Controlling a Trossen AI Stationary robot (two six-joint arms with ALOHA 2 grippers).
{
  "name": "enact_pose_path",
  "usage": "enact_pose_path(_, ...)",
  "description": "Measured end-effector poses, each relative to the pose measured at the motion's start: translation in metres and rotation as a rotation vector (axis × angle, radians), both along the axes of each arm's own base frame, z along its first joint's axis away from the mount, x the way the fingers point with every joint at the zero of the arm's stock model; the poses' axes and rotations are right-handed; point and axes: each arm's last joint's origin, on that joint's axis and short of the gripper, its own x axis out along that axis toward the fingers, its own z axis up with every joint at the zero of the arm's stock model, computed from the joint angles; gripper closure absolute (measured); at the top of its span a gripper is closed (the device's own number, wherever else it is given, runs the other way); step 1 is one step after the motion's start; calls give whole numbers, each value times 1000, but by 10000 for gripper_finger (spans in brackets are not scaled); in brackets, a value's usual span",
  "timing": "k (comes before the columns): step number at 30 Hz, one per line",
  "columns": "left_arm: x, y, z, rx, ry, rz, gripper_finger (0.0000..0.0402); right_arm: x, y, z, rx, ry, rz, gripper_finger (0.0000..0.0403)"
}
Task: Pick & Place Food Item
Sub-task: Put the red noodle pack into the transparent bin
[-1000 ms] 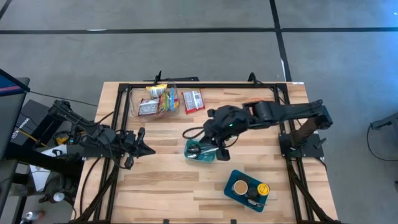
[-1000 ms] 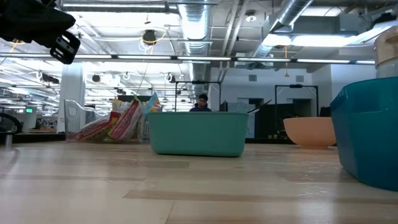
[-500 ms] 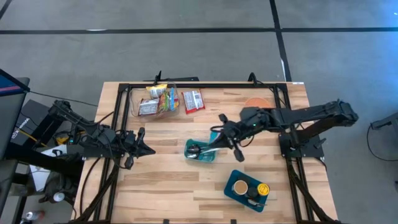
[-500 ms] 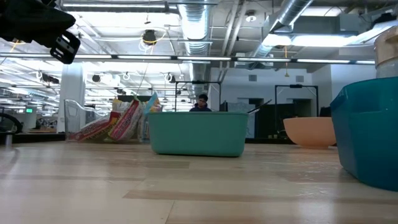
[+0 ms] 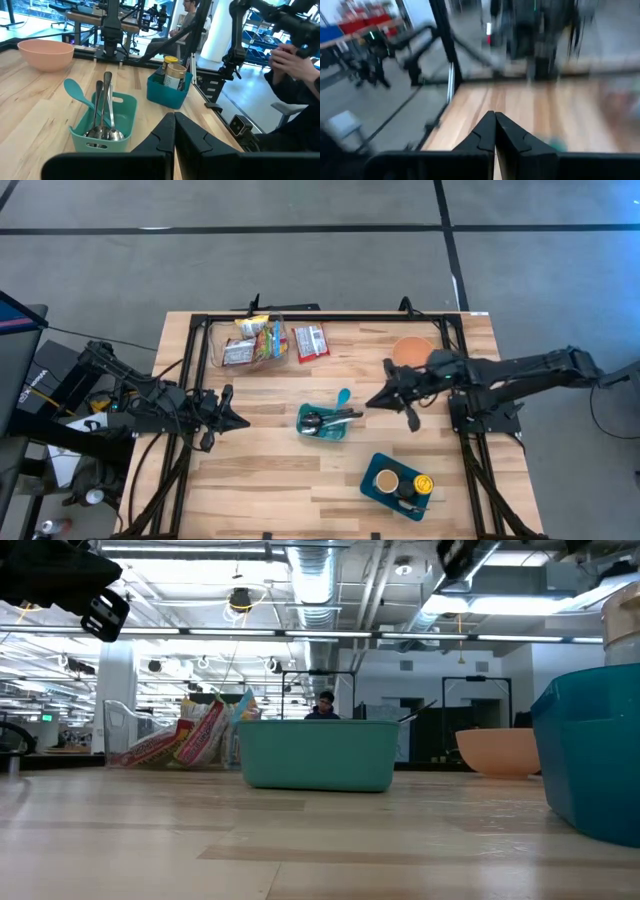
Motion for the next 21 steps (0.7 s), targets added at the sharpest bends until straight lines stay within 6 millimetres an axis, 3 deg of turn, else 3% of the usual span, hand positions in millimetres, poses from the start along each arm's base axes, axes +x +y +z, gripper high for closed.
enact_pose_path(3,0,0,0,0,0,0,402,-9,-7,12,-79,-173,-37,403)
enact_pose_path(21,0,0,0,0,0,0,402,-70,-22,38,-75,-271,-128,403)
